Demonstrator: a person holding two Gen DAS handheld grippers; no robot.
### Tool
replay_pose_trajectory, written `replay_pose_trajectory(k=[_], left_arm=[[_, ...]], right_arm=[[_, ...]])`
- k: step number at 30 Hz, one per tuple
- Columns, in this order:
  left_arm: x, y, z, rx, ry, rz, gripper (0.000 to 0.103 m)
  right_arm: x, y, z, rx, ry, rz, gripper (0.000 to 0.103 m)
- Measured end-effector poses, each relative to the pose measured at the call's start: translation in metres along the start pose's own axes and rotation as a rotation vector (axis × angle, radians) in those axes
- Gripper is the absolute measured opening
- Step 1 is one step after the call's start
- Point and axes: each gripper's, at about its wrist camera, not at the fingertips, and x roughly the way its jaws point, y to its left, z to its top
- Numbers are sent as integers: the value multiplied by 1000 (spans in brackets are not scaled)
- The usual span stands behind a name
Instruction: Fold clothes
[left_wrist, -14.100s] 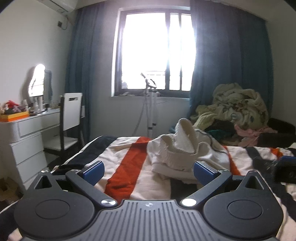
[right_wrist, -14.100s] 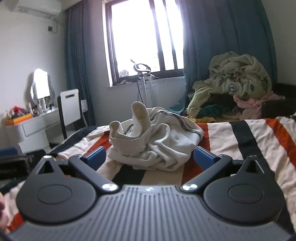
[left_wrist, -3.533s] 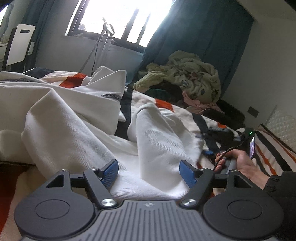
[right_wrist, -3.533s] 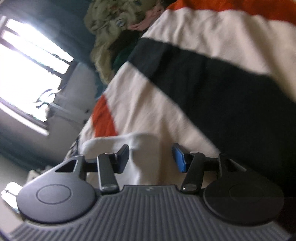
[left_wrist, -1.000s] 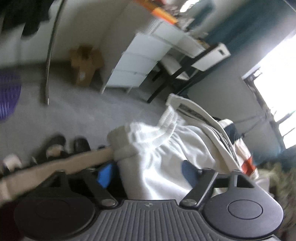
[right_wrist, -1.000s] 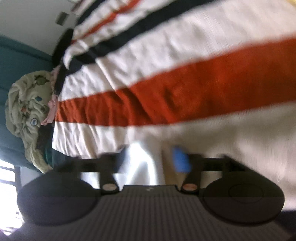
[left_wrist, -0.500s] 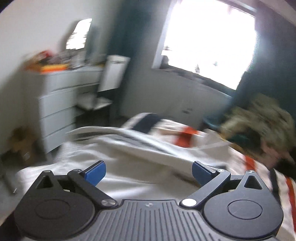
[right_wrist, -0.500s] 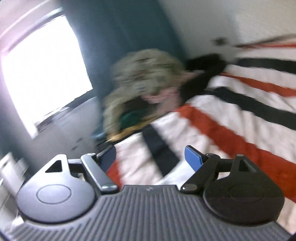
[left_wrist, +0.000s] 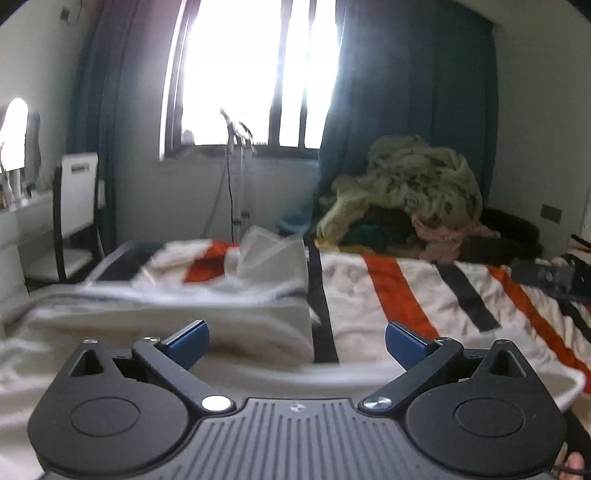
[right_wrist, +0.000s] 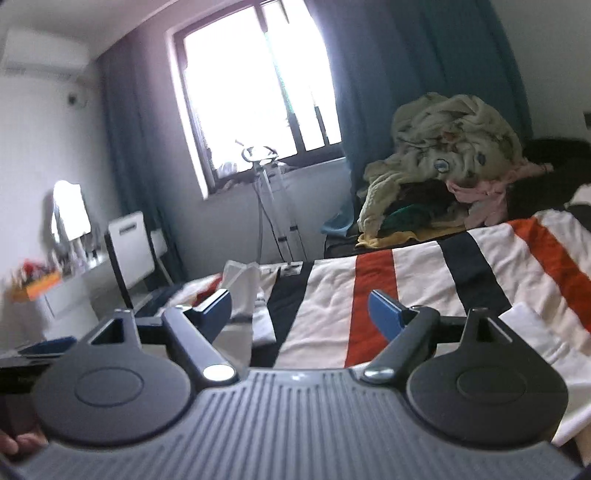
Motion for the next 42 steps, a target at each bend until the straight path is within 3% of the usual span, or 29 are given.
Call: replay_pose_trajectory(k=[3,14,21,26,29,33,36,42], left_arm=[[9,3,-11,-8,33,10,102],[6,21,-11,-42,23,26,102],[-9,31,-7,-28,-2,55,102],[-7,44,-10,-88,25,72,102],[-1,49,-13,-114,39,81,102],[13,54,-24,-156,62,86,102],[33,55,-34,-170,107,83,102],[69,58,-46,-186,153,71,102]], right_arm=[[11,9,-8,-44,33,14,83],[31,10,-16,-32,85,14,83],[56,-3,-23,91,168,12,83],[118,-20,-21,259,223,57,83],[164,-32,-29,362,219,122,70],[226,-48,-49,545,284,158,49],[270,-49,-66,555,333,169,43],[337,-29,-87,551,433,281,41]])
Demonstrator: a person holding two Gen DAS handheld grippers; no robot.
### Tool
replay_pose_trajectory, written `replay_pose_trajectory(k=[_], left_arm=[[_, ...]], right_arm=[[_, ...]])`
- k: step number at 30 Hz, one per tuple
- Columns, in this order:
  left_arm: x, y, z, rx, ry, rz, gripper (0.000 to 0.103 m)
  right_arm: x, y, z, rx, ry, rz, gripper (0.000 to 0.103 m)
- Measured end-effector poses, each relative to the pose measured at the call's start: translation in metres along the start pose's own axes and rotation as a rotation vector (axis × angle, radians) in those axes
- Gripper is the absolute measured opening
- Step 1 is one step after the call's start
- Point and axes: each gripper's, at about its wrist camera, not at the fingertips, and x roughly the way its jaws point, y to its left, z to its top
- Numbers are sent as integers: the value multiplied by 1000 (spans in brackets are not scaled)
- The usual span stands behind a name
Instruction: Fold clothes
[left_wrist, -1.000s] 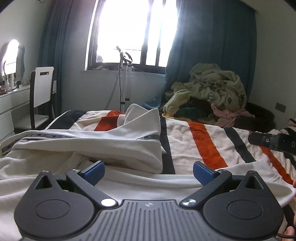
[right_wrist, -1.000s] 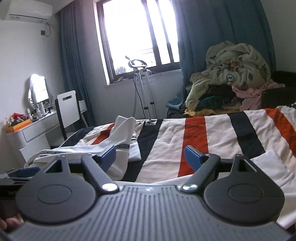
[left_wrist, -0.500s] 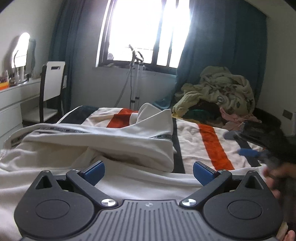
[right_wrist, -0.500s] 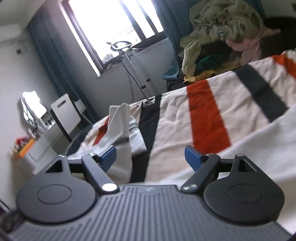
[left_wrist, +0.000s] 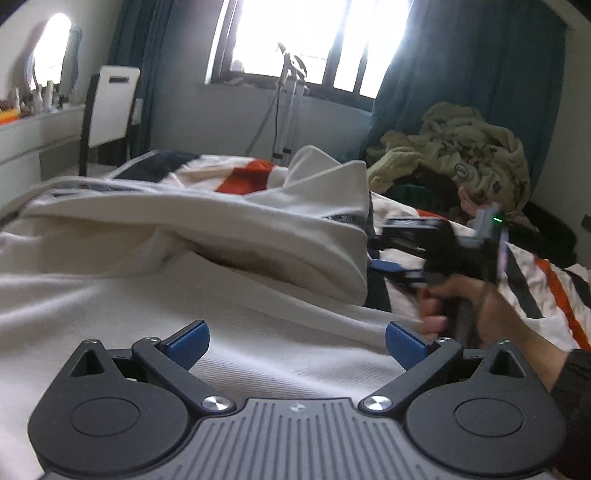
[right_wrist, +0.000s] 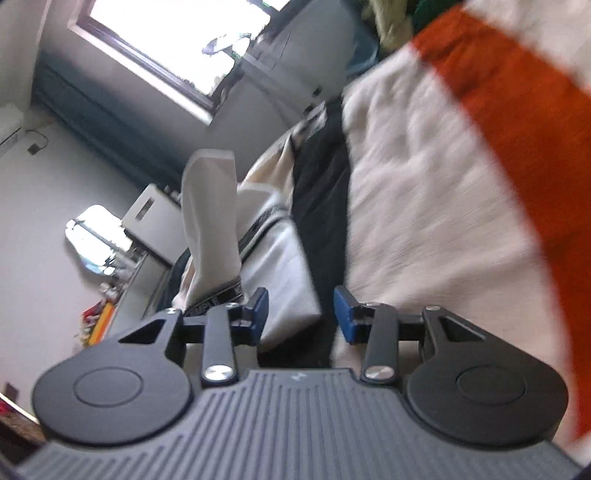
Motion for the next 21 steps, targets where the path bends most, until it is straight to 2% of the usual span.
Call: replay_pose_trajectory(k=[4,6,7,11,14,19,21], left_arm=[[18,2,-4,-20,3,-32,102],[23,3,-4,-28,7,-36,102],[26,3,-4,-32,9,-39,102],[26,4,-4,-41,-1,-40,102],[21,2,-2,-38,-18,-37,102],[13,-3,-1,-21,-42,-45,102],[10,-6,-3,-2,-56,-48,102]], right_arm=[[21,9,1,-34,7,1,41],[24,14,2,-64,13,-31,14],[21,18,4,-83,-2,-44,13],[-7,36,19,-145,-161,-72,10],[-45,40,46,-116,-283,-126,10],[-121,33,85,-113,-514,-306,9],[-146,27,93,-130,-578,-368,10]])
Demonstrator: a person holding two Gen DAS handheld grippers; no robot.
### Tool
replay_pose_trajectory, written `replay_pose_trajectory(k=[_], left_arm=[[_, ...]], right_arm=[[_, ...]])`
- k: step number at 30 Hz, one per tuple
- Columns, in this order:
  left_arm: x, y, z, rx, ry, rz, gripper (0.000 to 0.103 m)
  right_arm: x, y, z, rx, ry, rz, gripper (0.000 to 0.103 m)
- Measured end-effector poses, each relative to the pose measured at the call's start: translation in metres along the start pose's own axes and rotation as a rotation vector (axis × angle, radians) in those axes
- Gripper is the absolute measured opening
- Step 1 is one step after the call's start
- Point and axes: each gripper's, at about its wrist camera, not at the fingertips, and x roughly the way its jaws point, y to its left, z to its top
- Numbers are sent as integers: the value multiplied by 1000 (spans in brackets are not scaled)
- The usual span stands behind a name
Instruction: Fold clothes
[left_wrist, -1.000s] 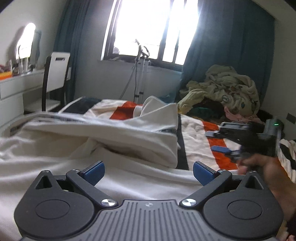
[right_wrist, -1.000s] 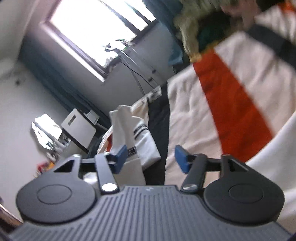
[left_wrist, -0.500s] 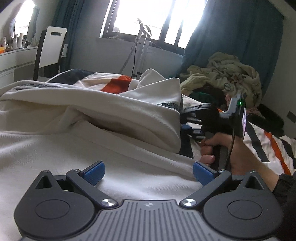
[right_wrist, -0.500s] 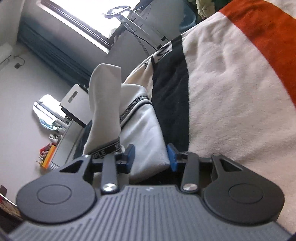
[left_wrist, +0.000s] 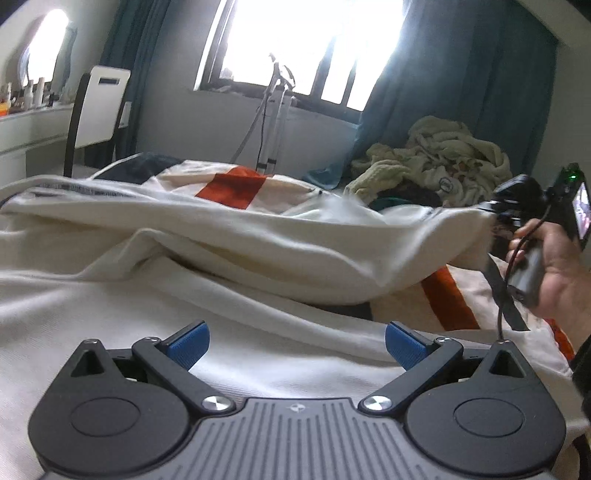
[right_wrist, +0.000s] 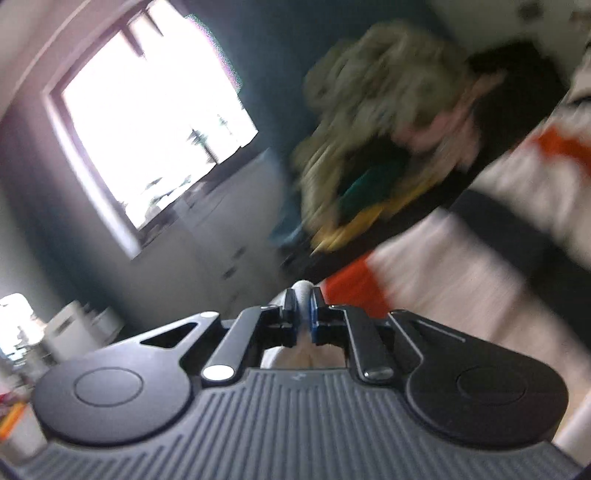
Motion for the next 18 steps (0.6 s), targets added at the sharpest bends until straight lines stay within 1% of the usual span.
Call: replay_pose_trajectory(k=[4,6,10,11,12,13,14,15,18], left_arm=[[-2,-5,-2,29,-12,3,102],[-2,-5,-1,24,-10,-1,102],[-4,-2,0,-3,-6,3,102],[-6,0,0,-11,-5,4,102],[-8,1,1,-20,-6,3,102],[-10,3,2,-30,-9,1,102],[-13,4,3,-37,-12,0,102],[-16,5,4,-47,-14,-4,102],[-26,6,6,-73,-22,-22,102]], right_arm=[[-10,-25,11,-9,-21,-35,10],[-15,-37,11,8,-1,-48,12],[-31,-68,11,140,54,-65,14],[-37,-77,12,177,67,-74,20],[-41,-85,13,214,82,-79,35],[-45,-92,13,246,96,-80,45],[-49,-95,14,271,113,-66,66],[-53,-99,14,294,139,-41,76],[-54,-109,8,396,253,70,76]])
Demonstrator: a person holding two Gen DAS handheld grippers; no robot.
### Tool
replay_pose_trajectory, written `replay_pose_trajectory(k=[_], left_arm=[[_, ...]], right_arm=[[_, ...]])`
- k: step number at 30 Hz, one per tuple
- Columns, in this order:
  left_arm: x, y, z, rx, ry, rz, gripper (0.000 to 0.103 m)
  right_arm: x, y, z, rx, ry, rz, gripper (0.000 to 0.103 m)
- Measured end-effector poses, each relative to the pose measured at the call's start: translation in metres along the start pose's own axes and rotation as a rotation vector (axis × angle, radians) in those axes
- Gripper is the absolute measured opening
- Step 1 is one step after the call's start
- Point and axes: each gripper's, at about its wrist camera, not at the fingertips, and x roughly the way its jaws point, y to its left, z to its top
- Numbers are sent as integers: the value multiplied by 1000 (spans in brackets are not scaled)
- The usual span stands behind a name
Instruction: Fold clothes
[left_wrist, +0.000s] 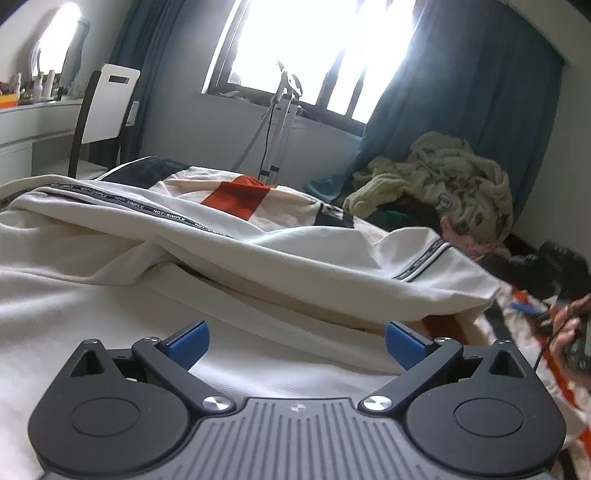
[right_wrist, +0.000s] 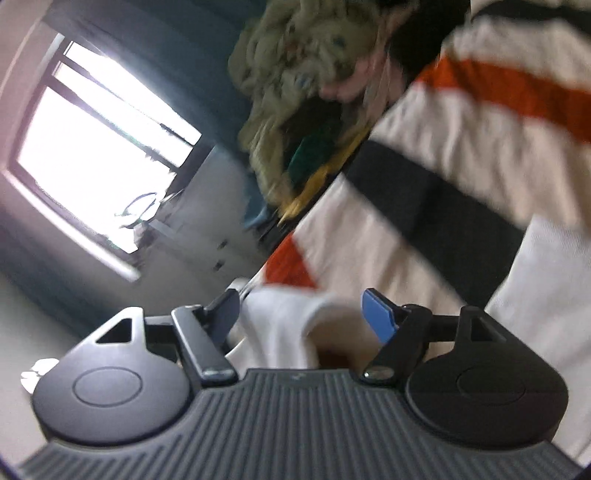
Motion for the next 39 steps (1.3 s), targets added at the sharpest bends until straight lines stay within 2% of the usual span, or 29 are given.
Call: replay_pose_trajectory(k=[3,6,8,11,16,19,21,22,23,24,25,27,31,33,36,39], left_arm=[[-7,-1,0,-12,-4,-10,102],[-9,-2,-1,-15,-7,-21,102],[-8,-3,-2,-25,-12,-39,102],[-6,-9,-6,-8,-17,-63,102],[8,-20,-17,55,16,-93,102],[19,-26,-23,80,32,-137,102],[23,-31,-25,94,27,-170,102],[25,-32,-26,96,29,-178,102],[27,-34,-26,96,31,-186,102],[29,-35,-27,94,34,-193,102],[31,-35,-28,93,37,-199,102],[33,-36,-29,99,40,-194,102],[33,-38,-30,116,36,-185,102],[31,-37,-29,124,30,-182,102],[26,-38,-30,133,19,-184,102],[22,-38,-29,136,17,-176,102]], right_arm=[[13,-14,-9,122,147,118,76],[38,-25,-22,218,227,164,76],[57,-32,-25,275,231,168,77],[85,-52,-22,476,187,212,86],[126,-84,-27,709,107,342,85],[147,-96,-31,804,117,358,85],[156,-96,-26,839,136,336,81],[158,-94,-21,840,150,312,75],[159,-91,-16,822,160,285,50],[157,-85,-9,772,157,255,20],[154,-79,-1,708,144,228,10],[142,-64,16,585,66,257,9],[101,-27,43,226,-178,283,8],[82,-13,49,93,-280,292,8],[72,-15,55,40,-312,204,8],[71,-39,48,52,-262,86,8]])
